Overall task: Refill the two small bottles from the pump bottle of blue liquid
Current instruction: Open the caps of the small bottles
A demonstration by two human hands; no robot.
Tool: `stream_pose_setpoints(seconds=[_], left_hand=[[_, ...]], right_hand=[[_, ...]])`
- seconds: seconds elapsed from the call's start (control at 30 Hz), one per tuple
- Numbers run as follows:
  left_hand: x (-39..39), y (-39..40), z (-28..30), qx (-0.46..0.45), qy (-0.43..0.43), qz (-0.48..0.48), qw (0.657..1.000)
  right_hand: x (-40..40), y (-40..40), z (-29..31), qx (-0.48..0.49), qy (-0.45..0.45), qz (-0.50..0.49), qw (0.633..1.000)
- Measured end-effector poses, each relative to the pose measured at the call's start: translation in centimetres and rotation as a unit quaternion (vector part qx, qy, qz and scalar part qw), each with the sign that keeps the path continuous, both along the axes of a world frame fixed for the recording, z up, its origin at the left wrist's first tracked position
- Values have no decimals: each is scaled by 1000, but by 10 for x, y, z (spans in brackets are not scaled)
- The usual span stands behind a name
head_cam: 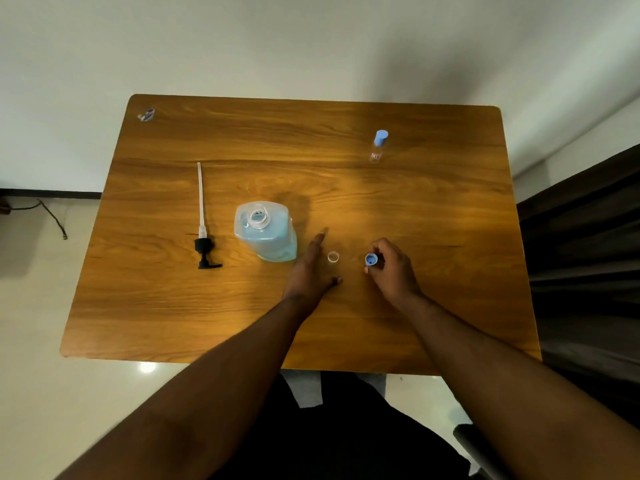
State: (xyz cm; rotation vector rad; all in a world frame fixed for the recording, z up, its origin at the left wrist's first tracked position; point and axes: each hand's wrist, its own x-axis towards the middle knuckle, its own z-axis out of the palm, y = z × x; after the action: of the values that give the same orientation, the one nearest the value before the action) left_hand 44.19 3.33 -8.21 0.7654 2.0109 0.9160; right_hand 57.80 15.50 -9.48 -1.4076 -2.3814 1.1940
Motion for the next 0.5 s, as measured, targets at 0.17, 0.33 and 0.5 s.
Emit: stream_pose_setpoints(seconds=[0.17, 0.33, 0.5], left_hand=[[0, -7, 13, 44, -47, 10, 998], [0, -6, 33, 69, -46, 11, 996], [-10, 41, 61, 105, -27, 94, 990]], right_hand=[[3, 0, -12, 17, -13, 37, 999], [10, 7, -9, -25, -21, 60, 998], [6, 42, 15, -57, 23, 45, 997]])
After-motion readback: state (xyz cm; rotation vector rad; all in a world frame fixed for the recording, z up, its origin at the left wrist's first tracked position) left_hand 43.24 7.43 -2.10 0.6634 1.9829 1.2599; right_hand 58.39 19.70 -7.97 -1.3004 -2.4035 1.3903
